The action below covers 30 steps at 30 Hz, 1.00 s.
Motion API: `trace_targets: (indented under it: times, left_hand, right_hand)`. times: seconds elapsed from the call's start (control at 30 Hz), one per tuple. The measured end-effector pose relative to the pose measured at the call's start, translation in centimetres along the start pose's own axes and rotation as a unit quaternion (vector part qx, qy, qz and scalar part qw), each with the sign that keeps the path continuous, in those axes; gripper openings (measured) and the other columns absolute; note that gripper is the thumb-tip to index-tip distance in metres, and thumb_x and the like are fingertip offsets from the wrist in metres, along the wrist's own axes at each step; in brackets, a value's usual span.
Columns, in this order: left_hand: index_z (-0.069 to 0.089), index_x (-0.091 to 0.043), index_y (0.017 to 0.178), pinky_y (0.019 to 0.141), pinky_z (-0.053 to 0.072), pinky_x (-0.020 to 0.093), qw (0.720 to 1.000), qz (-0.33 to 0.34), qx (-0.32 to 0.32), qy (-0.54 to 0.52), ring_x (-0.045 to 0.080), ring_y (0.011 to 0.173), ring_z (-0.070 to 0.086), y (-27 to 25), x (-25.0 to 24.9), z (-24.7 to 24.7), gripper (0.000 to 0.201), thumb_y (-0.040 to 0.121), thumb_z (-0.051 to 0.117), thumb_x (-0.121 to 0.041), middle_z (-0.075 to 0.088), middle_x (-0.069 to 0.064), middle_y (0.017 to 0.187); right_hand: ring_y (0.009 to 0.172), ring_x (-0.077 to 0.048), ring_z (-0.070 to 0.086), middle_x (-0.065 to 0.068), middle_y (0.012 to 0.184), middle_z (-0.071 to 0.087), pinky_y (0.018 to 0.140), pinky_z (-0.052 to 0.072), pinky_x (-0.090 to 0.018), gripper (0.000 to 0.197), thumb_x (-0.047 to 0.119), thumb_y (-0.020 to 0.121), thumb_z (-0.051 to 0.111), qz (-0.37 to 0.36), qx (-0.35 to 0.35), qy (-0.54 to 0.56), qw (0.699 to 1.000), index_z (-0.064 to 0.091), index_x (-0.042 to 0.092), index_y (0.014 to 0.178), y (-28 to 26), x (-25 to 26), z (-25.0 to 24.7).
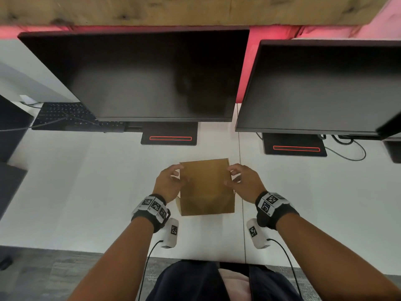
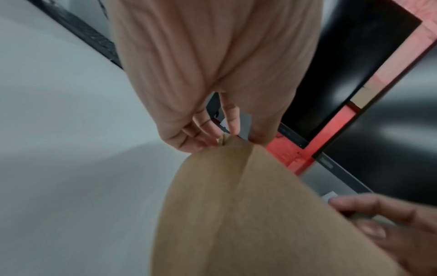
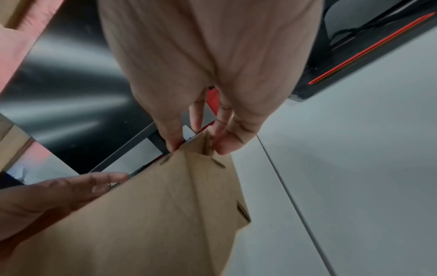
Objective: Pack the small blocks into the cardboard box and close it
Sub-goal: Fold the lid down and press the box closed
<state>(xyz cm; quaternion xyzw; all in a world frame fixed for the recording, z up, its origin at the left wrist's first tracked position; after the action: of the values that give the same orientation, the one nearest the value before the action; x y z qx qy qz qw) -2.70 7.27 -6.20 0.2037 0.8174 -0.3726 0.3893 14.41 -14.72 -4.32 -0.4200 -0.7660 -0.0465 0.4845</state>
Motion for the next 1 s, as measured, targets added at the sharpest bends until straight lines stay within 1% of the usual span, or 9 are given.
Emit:
trace_targets:
  times: [0.1, 0.17, 0.3, 0.47, 0.6, 0.67, 0.77, 0.87, 1.0]
  left_hand:
    - [0.060, -0.039, 0.129, 0.064, 0.050, 0.023, 1.000, 0.003, -0.007, -0.011, 0.021, 0.085, 0.063, -0.3, -0.2, 0.2, 0.048, 0.090, 0.081, -0.020, 0.058, 0.000, 0.100]
    - [0.054, -0.035, 0.141, 0.063, 0.050, 0.025, 1.000, -0.014, -0.009, 0.001, 0.024, 0.091, 0.065, -0.3, -0.2, 0.4, 0.057, 0.091, 0.080, -0.026, 0.061, 0.001, 0.103]
    - [0.060, -0.024, 0.141, 0.084, 0.060, 0.038, 0.999, -0.046, 0.000, 0.025, 0.029, 0.110, 0.070, 0.1, -0.6, 1.2, 0.057, 0.090, 0.080, -0.039, 0.072, 0.004, 0.113]
    - [0.065, -0.021, 0.135, 0.099, 0.060, 0.046, 0.995, -0.094, 0.036, 0.004, 0.030, 0.108, 0.074, 0.9, -1.0, 2.1, 0.065, 0.080, 0.082, -0.053, 0.077, 0.005, 0.110]
    - [0.052, -0.031, 0.135, 0.077, 0.064, 0.057, 0.983, -0.136, 0.119, -0.014, 0.038, 0.110, 0.071, 0.5, -1.4, 2.9, 0.047, 0.096, 0.066, -0.053, 0.069, 0.006, 0.121]
    - [0.049, -0.034, 0.134, 0.080, 0.063, 0.067, 0.979, -0.147, 0.138, -0.032, 0.042, 0.112, 0.070, 0.1, -1.5, 3.2, 0.039, 0.100, 0.058, -0.052, 0.067, 0.006, 0.125]
    - [0.050, -0.032, 0.134, 0.087, 0.064, 0.060, 0.984, -0.134, 0.116, -0.028, 0.038, 0.104, 0.074, 0.1, -1.6, 3.3, 0.033, 0.104, 0.053, -0.047, 0.070, 0.008, 0.123]
    - [0.050, -0.035, 0.129, 0.081, 0.063, 0.047, 0.989, -0.109, 0.096, 0.003, 0.029, 0.089, 0.070, 0.1, -1.7, 3.7, 0.028, 0.104, 0.051, -0.047, 0.071, 0.007, 0.115]
    - [0.047, -0.041, 0.122, 0.085, 0.057, 0.042, 0.993, -0.095, 0.058, 0.022, 0.030, 0.101, 0.070, -0.1, -0.8, 4.7, 0.019, 0.104, 0.052, -0.045, 0.073, 0.009, 0.119]
  right_hand:
    - [0.087, -0.017, 0.066, 0.000, 0.110, 0.064, 0.074, 0.052, -0.024, 0.046, 0.035, 0.086, 0.075, 0.034, -0.004, 0.006, 0.999, 0.057, 0.026, 0.128, -0.2, -0.6, 0.4]
    - [0.091, -0.018, 0.065, 0.000, 0.109, 0.066, 0.075, 0.052, -0.026, 0.047, 0.042, 0.089, 0.070, 0.066, -0.002, 0.006, 0.998, 0.054, 0.026, 0.130, -0.3, -1.5, 0.6]
    - [0.094, -0.020, 0.067, 0.004, 0.102, 0.066, 0.087, 0.060, -0.045, 0.044, 0.052, 0.088, 0.067, 0.127, -0.007, 0.049, 0.991, 0.058, 0.026, 0.122, -0.5, -3.1, 0.5]
    - [0.095, -0.023, 0.069, -0.007, 0.107, 0.066, 0.080, 0.063, -0.046, 0.039, 0.047, 0.091, 0.066, 0.164, 0.008, 0.119, 0.979, 0.058, 0.022, 0.121, -0.6, -3.1, -0.3]
    - [0.097, -0.025, 0.069, -0.008, 0.108, 0.067, 0.082, 0.062, -0.050, 0.037, 0.048, 0.092, 0.064, 0.184, 0.010, 0.141, 0.973, 0.056, 0.022, 0.118, -0.5, -3.0, -0.4]
    - [0.096, -0.026, 0.069, -0.008, 0.107, 0.067, 0.081, 0.062, -0.050, 0.037, 0.048, 0.091, 0.065, 0.187, 0.014, 0.143, 0.972, 0.055, 0.023, 0.117, -0.5, -3.1, -0.3]
    - [0.095, -0.026, 0.069, -0.008, 0.106, 0.067, 0.082, 0.062, -0.049, 0.037, 0.045, 0.090, 0.068, 0.200, 0.024, 0.148, 0.968, 0.054, 0.023, 0.117, -0.5, -3.2, -0.3]
    - [0.094, -0.027, 0.069, -0.010, 0.106, 0.067, 0.084, 0.061, -0.049, 0.036, 0.042, 0.090, 0.070, 0.215, 0.032, 0.154, 0.964, 0.054, 0.022, 0.115, -0.4, -3.5, -0.5]
    - [0.093, -0.029, 0.070, -0.012, 0.103, 0.067, 0.084, 0.061, -0.050, 0.035, 0.042, 0.089, 0.071, 0.214, 0.027, 0.129, 0.968, 0.052, 0.021, 0.111, -0.2, -4.1, -0.8]
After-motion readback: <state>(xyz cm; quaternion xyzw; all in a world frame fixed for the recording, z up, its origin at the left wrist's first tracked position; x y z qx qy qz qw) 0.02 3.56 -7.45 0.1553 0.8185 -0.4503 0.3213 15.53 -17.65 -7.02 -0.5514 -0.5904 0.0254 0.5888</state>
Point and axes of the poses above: each hand's wrist, its own y-axis towards the middle knuckle, its own z-axis out of the palm, x = y × z, the point moved 5 cm from there along y, towards the middle knuckle
